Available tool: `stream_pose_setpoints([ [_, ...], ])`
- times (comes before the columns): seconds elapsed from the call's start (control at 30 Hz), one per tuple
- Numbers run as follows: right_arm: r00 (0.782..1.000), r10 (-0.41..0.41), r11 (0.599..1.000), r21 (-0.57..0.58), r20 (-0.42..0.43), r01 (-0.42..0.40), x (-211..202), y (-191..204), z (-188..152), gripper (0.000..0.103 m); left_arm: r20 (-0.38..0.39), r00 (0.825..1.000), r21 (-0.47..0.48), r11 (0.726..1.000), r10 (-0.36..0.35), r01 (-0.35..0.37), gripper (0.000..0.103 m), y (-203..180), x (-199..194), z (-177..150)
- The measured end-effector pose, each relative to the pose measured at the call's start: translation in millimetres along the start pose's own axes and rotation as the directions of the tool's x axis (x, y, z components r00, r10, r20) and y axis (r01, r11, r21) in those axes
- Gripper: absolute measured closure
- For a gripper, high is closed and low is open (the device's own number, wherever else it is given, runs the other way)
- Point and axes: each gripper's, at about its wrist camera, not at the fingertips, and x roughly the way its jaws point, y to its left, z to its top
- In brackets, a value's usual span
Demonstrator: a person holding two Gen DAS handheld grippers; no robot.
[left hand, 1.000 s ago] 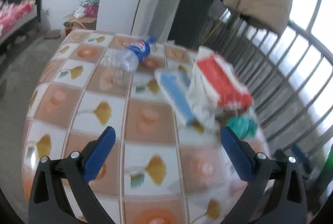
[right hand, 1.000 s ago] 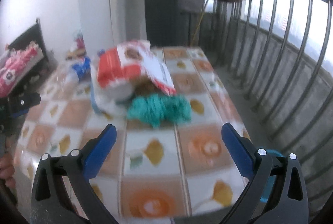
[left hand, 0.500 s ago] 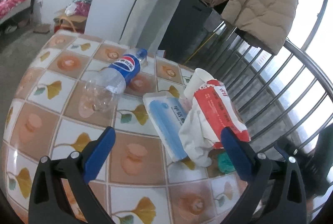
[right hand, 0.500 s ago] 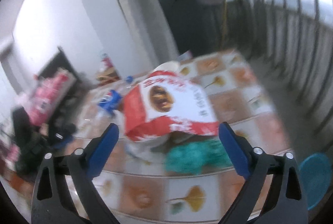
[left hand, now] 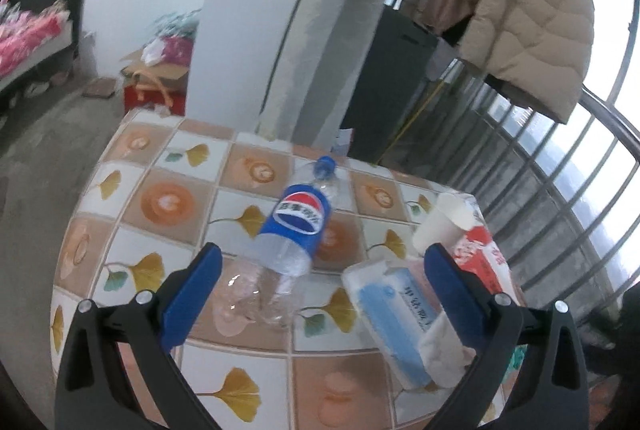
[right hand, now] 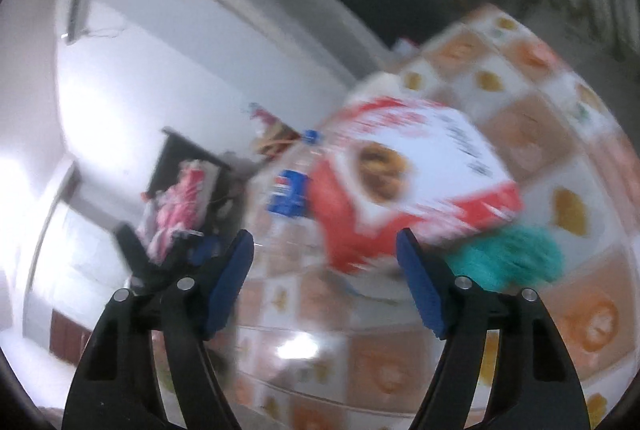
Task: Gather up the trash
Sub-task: 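Reach the right gripper to the Pepsi bottle and close on it, then grasp the red-and-white snack bag with the left gripper while the right gripper holds the bottle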
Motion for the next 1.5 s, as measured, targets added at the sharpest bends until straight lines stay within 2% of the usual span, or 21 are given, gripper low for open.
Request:
stream_pose_setpoints([
  [0.07, 0.999, 0.037, 0.998, -0.046, -0.018, -0.038, 19.6, 30.9, 15.3, 0.032, -0.014, 1.0, -0.044, 0.999, 0.011, -0.012, 0.004, 9.3, 1.0, -6.3],
  [0.1, 0.998, 0.041, 0.997, -0.071, -0.04, -0.044, 37.5, 54.8, 24.8, 0.028, -0.026, 0.999, -0.071, 0.997, 0.02, -0.022, 0.004, 14.6, 1.1, -12.5],
  [0.17, 0.997, 0.016, 0.99, -0.141, -0.082, -0.027, 78.0, 91.8, 35.5, 0.021, -0.053, 0.998, -0.113, 0.993, 0.041, -0.046, 0.004, 22.6, -0.4, -25.9],
  [0.23, 0.987, -0.081, 0.972, -0.228, -0.138, 0.048, 135.4, 124.1, 41.5, 0.019, -0.084, 0.993, -0.141, 0.985, 0.084, -0.096, 0.004, 31.6, -3.4, -40.2],
  [0.3, 0.956, -0.235, 0.938, -0.297, -0.176, 0.177, 197.0, 138.5, 41.2, 0.019, -0.099, 0.987, -0.145, 0.98, 0.126, -0.139, 0.004, 38.0, -6.9, -51.6],
  [0.33, 0.93, -0.315, 0.917, -0.313, -0.192, 0.246, 227.4, 138.6, 41.2, 0.019, -0.103, 0.984, -0.143, 0.977, 0.145, -0.159, 0.004, 40.6, -9.6, -57.1],
  [0.4, 0.867, -0.442, 0.885, -0.273, -0.231, 0.378, 274.8, 123.7, 40.7, 0.019, -0.095, 0.98, -0.14, 0.973, 0.172, -0.184, 0.004, 46.6, -15.2, -65.5],
  [0.5, 0.807, -0.529, 0.847, -0.23, -0.263, 0.48, 308.3, 98.4, 40.8, 0.019, -0.072, 0.985, -0.153, 0.975, 0.154, -0.164, 0.004, 55.6, -26.1, -74.1],
  [0.63, 0.791, -0.519, 0.855, -0.171, -0.324, 0.491, 326.5, 74.3, 37.1, 0.019, -0.068, 0.991, -0.179, 0.976, 0.113, -0.123, 0.004, 65.8, -36.5, -79.1],
  [0.67, 0.802, -0.489, 0.87, -0.131, -0.343, 0.475, 330.4, 67.7, 37.9, 0.019, -0.062, 0.993, -0.195, 0.975, 0.1, -0.11, 0.004, 68.8, -39.5, -79.8],
  [0.73, 0.807, -0.457, 0.884, -0.089, -0.375, 0.46, 340.8, 59.3, 41.0, 0.021, -0.06, 0.995, -0.225, 0.97, 0.078, -0.089, 0.004, 73.4, -43.9, -80.2],
  [0.77, 0.805, -0.447, 0.886, -0.066, -0.39, 0.459, 341.6, 55.4, 41.1, 0.023, -0.06, 0.996, -0.243, 0.967, 0.064, -0.076, 0.004, 75.9, -46.0, -80.1],
  [0.83, 0.819, -0.392, 0.904, -0.009, -0.419, 0.428, 343.0, 46.2, 39.2, 0.032, -0.052, 0.997, -0.27, 0.961, 0.049, -0.061, 0.004, 79.9, -52.3, -80.6],
  [0.87, 0.825, -0.391, 0.905, -0.006, -0.408, 0.426, 340.1, 50.0, 42.8, 0.037, -0.048, 0.998, -0.281, 0.958, 0.043, -0.055, 0.004, 82.0, -55.1, -80.5],
  [0.9, 0.836, -0.36, 0.919, 0.0, -0.414, 0.395, 336.9, 51.6, 42.7, 0.046, -0.044, 0.998, -0.284, 0.957, 0.041, -0.052, 0.004, 83.1, -57.9, -80.9],
  [0.97, 0.833, -0.323, 0.932, 0.002, -0.449, 0.362, 333.6, 54.7, 38.0, 0.047, -0.029, 0.999, -0.273, 0.961, 0.046, -0.052, 0.004, 83.6, -64.2, -80.8],
  [1.07, 0.823, -0.323, 0.94, -0.062, -0.468, 0.334, 321.7, 62.5, 28.5, 0.047, -0.002, 0.998, -0.236, 0.97, 0.061, -0.06, 0.004, 80.7, -72.8, -80.1],
  [1.17, 0.819, -0.279, 0.96, -0.117, -0.501, 0.255, 293.2, 72.9, 9.0, 0.047, 0.038, 0.997, -0.189, 0.98, 0.061, -0.053, 0.004, 73.0, -85.5, -80.6],
  [1.3, 0.818, -0.192, 0.977, -0.185, -0.542, 0.107, 222.5, 83.5, -29.6, 0.048, 0.034, 0.999, -0.154, 0.988, 0.029, -0.024, 0.004, 64.2, -98.2, -82.3],
  [1.4, 0.822, -0.167, 0.97, -0.24, -0.545, 0.038, 164.8, 79.3, -58.8, 0.048, 0.026, 1.0, -0.138, 0.99, -0.014, 0.018, 0.004, 54.7, -103.6, -84.6],
  [1.5, 0.822, -0.134, 0.97, -0.242, -0.554, -0.005, 100.8, 56.6, -89.3, 0.048, -0.002, 0.998, -0.059, 0.997, -0.057, 0.057, 0.004, 31.4, -102.3, -85.6],
])
